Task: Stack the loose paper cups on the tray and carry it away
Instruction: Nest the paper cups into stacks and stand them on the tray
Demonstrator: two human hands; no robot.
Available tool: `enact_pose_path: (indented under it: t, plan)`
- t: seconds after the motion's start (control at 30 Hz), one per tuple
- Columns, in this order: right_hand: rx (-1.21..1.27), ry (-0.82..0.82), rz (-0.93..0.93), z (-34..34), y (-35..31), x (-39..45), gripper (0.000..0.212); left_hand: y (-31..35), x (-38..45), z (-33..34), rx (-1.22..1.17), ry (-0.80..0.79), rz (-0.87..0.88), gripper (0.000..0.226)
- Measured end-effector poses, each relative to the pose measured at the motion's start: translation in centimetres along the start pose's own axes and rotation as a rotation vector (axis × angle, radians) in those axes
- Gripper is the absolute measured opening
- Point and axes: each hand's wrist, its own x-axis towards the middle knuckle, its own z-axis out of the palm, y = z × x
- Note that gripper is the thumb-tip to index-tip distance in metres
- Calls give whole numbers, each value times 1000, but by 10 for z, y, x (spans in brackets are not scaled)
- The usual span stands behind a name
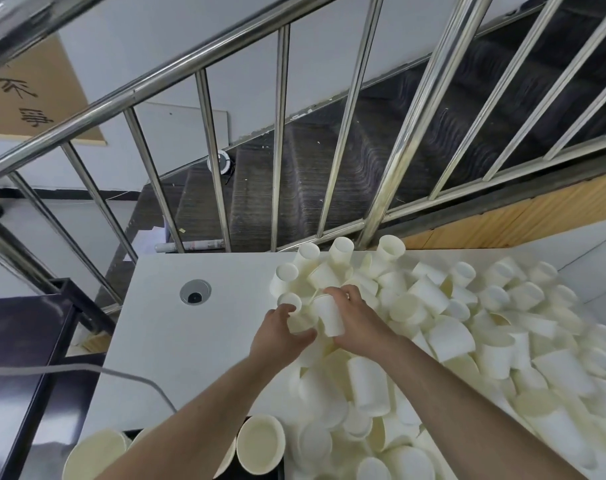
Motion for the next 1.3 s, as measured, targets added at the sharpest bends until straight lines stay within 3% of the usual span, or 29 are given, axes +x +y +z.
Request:
enact_pose_path:
  t: [0.23, 0.4, 0.47, 0.6, 0.7, 0.9, 1.17, 1.3]
  plan:
    - [279, 0, 16, -7, -14, -14, 87, -2, -5, -11, -149, 37, 59, 63]
    - [526, 221, 77, -4, -24, -11, 39, -5, -12, -19, -167, 33, 101, 64]
    - [616, 267, 137, -4, -26, -10, 30, -6, -17, -23, -165, 38, 124, 64]
    - [793, 263, 216, -3, -26, -14, 29, -7, -29, -34, -183, 42, 145, 69]
    - [847, 238, 176, -1, -29, -23, 41, -9, -41, -40, -158, 75, 171, 65]
    - [625, 187, 51, 6, -39, -41, 72, -22, -71, -61, 39, 167, 234, 68]
    - [368, 72, -127, 24, -79, -69, 67, -66, -130, -101, 177, 297, 111, 78]
    - [297, 34, -185, 41, -109, -81, 66, -95, -147, -127, 193, 287, 33, 76]
